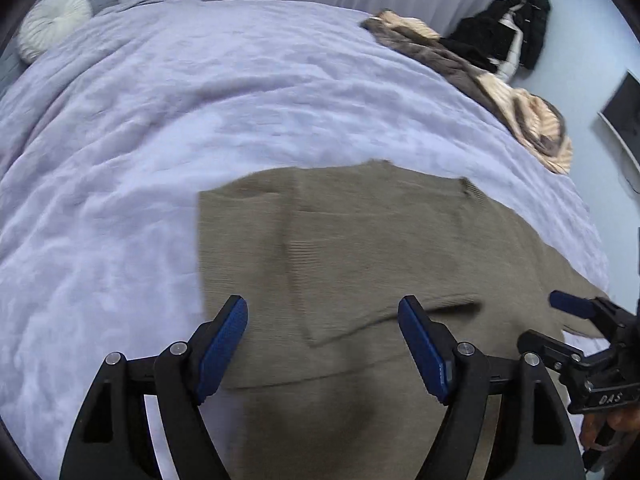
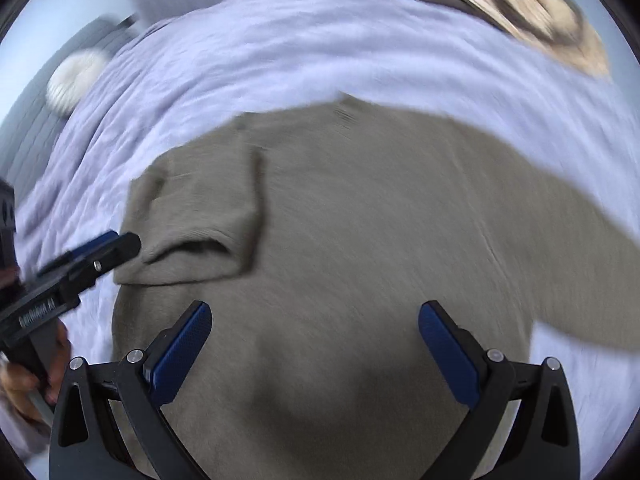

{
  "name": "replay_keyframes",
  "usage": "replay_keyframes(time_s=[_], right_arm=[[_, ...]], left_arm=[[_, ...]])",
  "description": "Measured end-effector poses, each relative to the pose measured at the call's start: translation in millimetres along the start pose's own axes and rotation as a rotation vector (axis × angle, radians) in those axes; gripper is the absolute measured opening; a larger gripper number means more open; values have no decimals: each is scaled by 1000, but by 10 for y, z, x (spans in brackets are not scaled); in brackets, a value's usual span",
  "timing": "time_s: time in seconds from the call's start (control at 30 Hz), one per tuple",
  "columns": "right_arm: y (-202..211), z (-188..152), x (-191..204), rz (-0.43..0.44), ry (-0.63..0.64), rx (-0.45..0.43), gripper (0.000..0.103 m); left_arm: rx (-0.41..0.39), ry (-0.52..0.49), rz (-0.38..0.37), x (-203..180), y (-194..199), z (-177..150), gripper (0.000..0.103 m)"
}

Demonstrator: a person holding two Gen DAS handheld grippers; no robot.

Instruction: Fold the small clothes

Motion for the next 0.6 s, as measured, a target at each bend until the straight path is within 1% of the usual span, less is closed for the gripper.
replay_keyframes(time_s=[0.03, 0.07, 0.1, 0.13, 0.17, 0.2, 0.23, 0.27, 0.3, 0.33, 0.37, 0.4, 0.43, 0.47, 0.5, 0.53, 0.57, 0.6], right_arm=[[-26, 114, 214, -31, 98, -37, 103], [-78, 211, 449, -72, 207, -81, 103], [-127, 265, 600, -104, 276, -106, 103], [-224, 317, 798, -162, 379, -138, 102], [-328, 338, 935, -215, 461, -161, 99], [-442, 343, 1058, -276, 541, -180, 96], [-570, 343, 1157, -346, 620, -190, 78], [-656, 349, 1192, -383, 660, -190, 38], [-707, 385, 1167, -370, 635, -169, 15], [-661, 443, 1058, -308, 534, -152, 9], [-591, 470, 916, -249, 433, -147, 9], [-510, 507, 705, -166, 282, -138, 9], [-432, 533, 423, -76, 100, -123, 9], [-392, 512, 133, -14, -62, -106, 9], [-387, 428, -247, 50, -269, -71, 9], [-437, 299, -551, 104, -438, -26, 9], [-495, 202, -727, 146, -547, 8, 11], [-613, 12, -962, 226, -699, 67, 13]], left_arm=[[11, 34, 39, 205, 9, -1, 79], [27, 87, 78, 489, 1, -31, 79], [37, 120, 93, 652, -28, -47, 79], [48, 153, 109, 815, -46, -86, 79], [69, 188, 115, 965, -103, -115, 79], [79, 201, 109, 1020, -164, -133, 79], [83, 208, 104, 1050, -215, -143, 79], [86, 213, 102, 1069, -250, -153, 79], [83, 211, 99, 1071, -266, -158, 79], [81, 205, 98, 1055, -276, -154, 79], [81, 195, 95, 1038, -286, -152, 79], [85, 187, 87, 1024, -294, -150, 79], [90, 184, 80, 996, -298, -135, 79], [95, 181, 66, 978, -302, -120, 79], [100, 179, 48, 963, -309, -101, 79], [106, 180, 31, 924, -321, -76, 79], [114, 184, 10, 886, -344, -39, 79], [129, 192, -18, 869, -387, -14, 79]])
Point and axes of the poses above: each gripper's, at about its wrist camera, not at the fingertips, and y roughly against the way its jaws point, x to its left, z to its top, the point moved 6 cm from there along -y, roughly the way its jaws point, and after that the axes turned 15 degrees about -z, right-handed, at the moved point
